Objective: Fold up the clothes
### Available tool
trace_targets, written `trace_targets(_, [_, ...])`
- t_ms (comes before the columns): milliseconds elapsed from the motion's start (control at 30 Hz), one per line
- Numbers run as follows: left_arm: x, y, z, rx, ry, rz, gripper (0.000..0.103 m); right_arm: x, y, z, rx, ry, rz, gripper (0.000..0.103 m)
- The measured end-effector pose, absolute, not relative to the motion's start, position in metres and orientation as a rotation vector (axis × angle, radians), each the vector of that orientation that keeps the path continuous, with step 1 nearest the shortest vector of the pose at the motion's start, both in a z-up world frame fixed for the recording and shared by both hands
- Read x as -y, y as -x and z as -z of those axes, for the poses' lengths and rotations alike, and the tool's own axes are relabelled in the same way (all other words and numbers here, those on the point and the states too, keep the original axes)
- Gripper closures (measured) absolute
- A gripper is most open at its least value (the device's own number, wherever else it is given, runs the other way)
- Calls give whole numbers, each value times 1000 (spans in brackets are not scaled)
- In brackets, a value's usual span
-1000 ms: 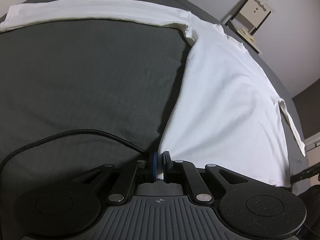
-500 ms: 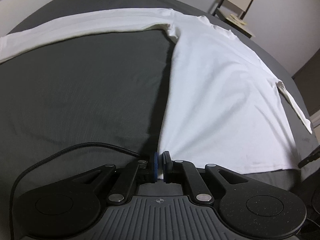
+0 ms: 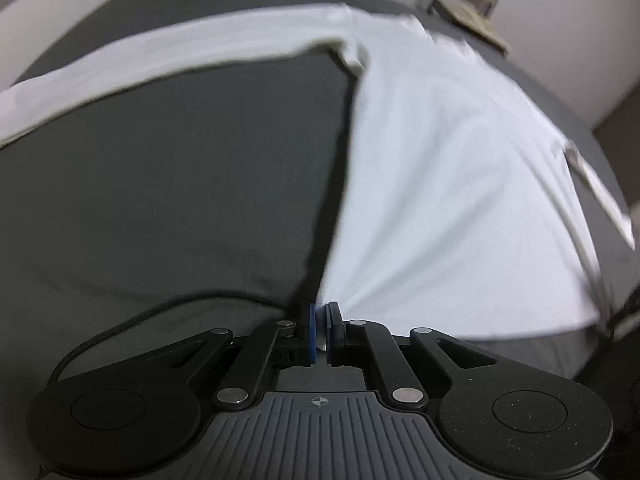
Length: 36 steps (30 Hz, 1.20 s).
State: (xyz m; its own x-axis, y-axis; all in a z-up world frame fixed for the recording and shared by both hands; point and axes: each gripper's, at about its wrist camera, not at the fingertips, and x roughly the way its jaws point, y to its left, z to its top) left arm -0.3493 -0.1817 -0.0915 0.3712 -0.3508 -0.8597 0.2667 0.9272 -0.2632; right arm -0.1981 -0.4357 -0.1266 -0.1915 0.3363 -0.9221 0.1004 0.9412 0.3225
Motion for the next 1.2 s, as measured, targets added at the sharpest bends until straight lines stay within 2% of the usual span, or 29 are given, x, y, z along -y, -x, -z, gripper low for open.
trace_targets(133, [168, 351, 74, -1095, 164, 418, 99, 440, 200, 110, -1737, -324, -316, 100])
trace_targets(200, [166, 351, 66, -1083, 69, 386, 103, 441, 200, 102, -1734, -300, -331, 100])
trace_targets(333, [149, 348, 76, -1128, 86, 347, 103, 449, 198, 125, -1789, -292, -260, 100])
trace_targets(467, [149, 357, 81, -1088, 105, 378, 103, 446, 194, 150, -1812, -270, -228, 99])
trace_targets(533, [152, 360, 77, -1041, 140, 434, 102, 438, 194, 150, -1802, -193, -235, 96])
trace_targets(567, [155, 362, 74, -1011, 137, 463, 102, 432, 194, 147, -1793, -141, -245, 91])
trace_targets(600, [162, 364, 69, -984, 100, 488, 102, 425, 195, 143, -1779, -83, -254, 80])
trace_targets(667, [178, 367, 60, -936, -8, 537, 101, 406, 198, 128, -1718, 63, -272, 64])
trace_targets(700, [190, 368, 56, -914, -92, 559, 101, 395, 200, 119, -1667, 138, -286, 60])
trace_targets(833, [238, 380, 49, -802, -424, 681, 101, 336, 212, 89, -1421, 368, -380, 59])
trace_targets(933, [273, 390, 54, -734, -624, 800, 100, 281, 229, 93, -1228, 545, -492, 59])
trace_targets(967, [282, 392, 57, -731, -666, 833, 92, 263, 236, 100, -1170, 613, -515, 59])
trace_targets(1033, [300, 396, 64, -725, -748, 899, 67, 235, 246, 117, -1064, 752, -530, 61])
trace_targets(1067, [310, 398, 68, -722, -790, 932, 45, 229, 246, 123, -1037, 812, -531, 64])
trace_targets(1100, [315, 399, 66, -706, -804, 951, 33, 225, 245, 127, -1005, 868, -527, 65])
trace_targets(1200, [332, 405, 59, -635, -842, 1032, 33, 229, 230, 118, -923, 957, -530, 65])
